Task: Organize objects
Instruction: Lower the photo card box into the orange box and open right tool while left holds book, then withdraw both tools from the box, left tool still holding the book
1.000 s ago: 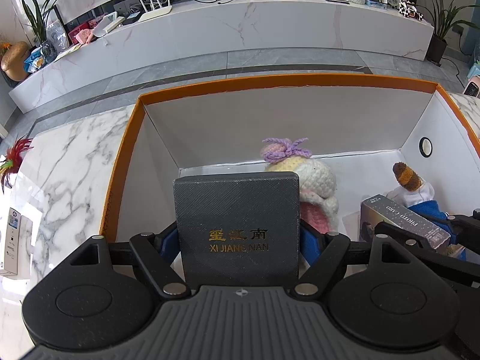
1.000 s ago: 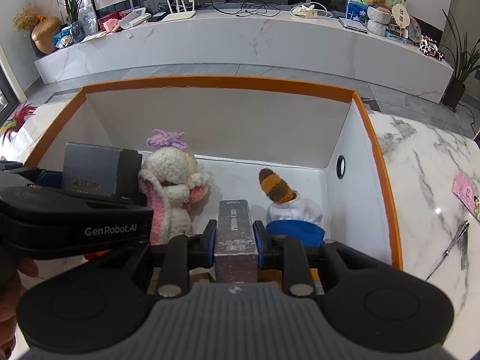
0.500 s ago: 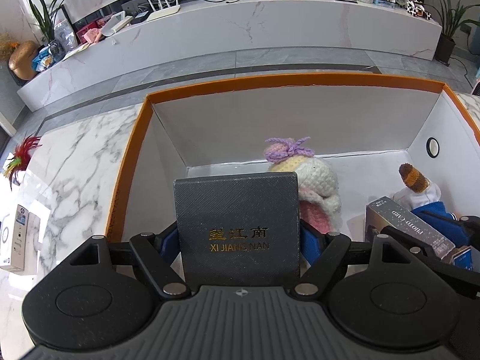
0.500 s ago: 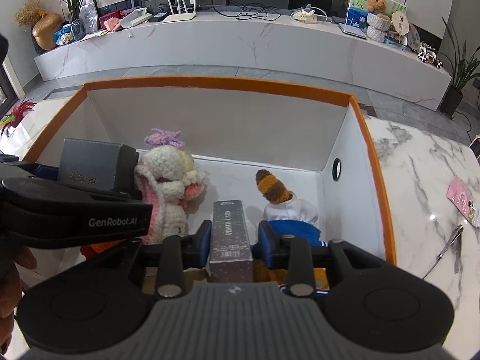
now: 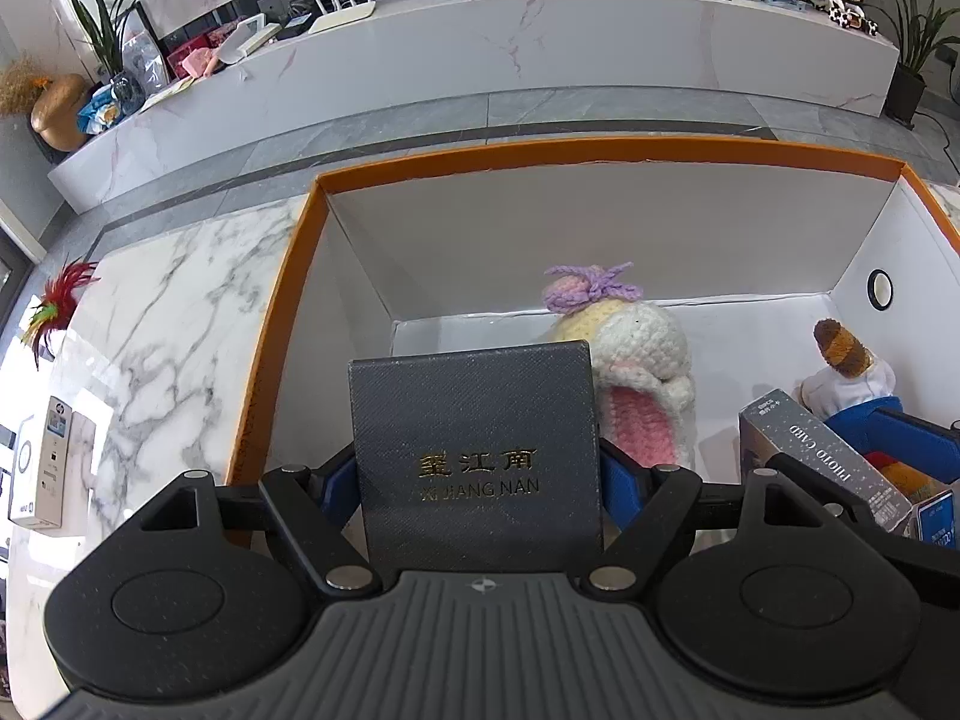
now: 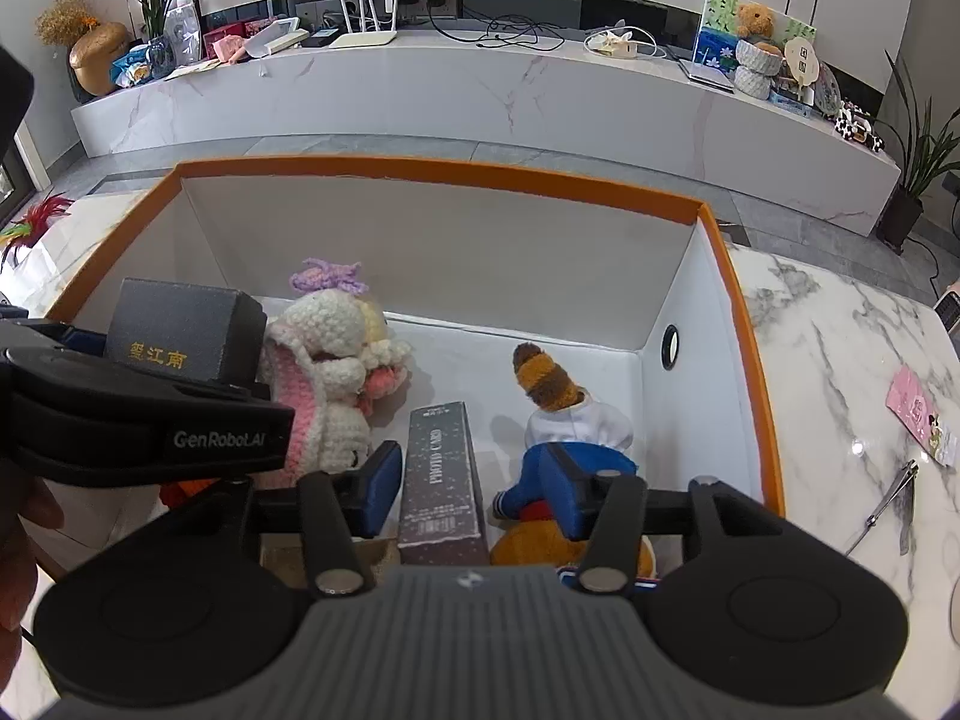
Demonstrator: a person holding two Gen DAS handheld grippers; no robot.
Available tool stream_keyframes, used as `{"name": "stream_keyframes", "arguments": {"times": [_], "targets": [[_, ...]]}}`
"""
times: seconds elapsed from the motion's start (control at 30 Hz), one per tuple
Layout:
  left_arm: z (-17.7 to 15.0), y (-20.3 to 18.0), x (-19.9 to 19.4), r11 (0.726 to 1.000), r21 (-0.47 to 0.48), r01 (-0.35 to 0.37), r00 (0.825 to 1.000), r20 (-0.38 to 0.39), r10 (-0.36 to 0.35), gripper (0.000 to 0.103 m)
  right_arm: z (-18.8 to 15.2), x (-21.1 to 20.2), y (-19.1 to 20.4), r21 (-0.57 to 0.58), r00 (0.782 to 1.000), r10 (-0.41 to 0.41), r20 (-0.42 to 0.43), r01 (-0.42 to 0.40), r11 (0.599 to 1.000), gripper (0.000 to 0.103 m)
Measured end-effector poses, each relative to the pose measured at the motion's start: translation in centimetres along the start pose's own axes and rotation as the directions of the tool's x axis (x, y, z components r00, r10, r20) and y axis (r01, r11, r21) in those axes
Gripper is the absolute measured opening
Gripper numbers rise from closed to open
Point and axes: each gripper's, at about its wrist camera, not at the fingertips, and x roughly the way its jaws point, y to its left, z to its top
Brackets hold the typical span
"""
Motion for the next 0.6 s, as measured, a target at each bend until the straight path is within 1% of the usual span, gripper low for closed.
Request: {"name": "stream_keyframes", "arguments": {"times": [0.17, 0.33, 0.6], "targets": [[-0.09, 0.10, -0.21, 1.000, 0.003, -0.006, 1.000, 0.001, 0.006, 0.091, 0.01, -0.05, 0.10, -0.003, 1.000, 0.000, 0.005, 0.000, 1.000, 0.060], [-0.11, 0.08, -0.36, 1.000, 0.007, -0.009, 1.000, 0.002, 0.009, 0.091, -0.10, -0.26, 0.10, 0.001, 1.000, 0.019, 0.013, -0.019, 1.000, 0.066], [-0.29, 0.34, -1.00, 1.000, 0.007, -0.015, 1.000, 0.014, 0.015, 0.091, -0.50, -0.94, 0.71, -0.015, 0.999, 0.031, 0.022, -0.031, 0.999, 0.069]]}}
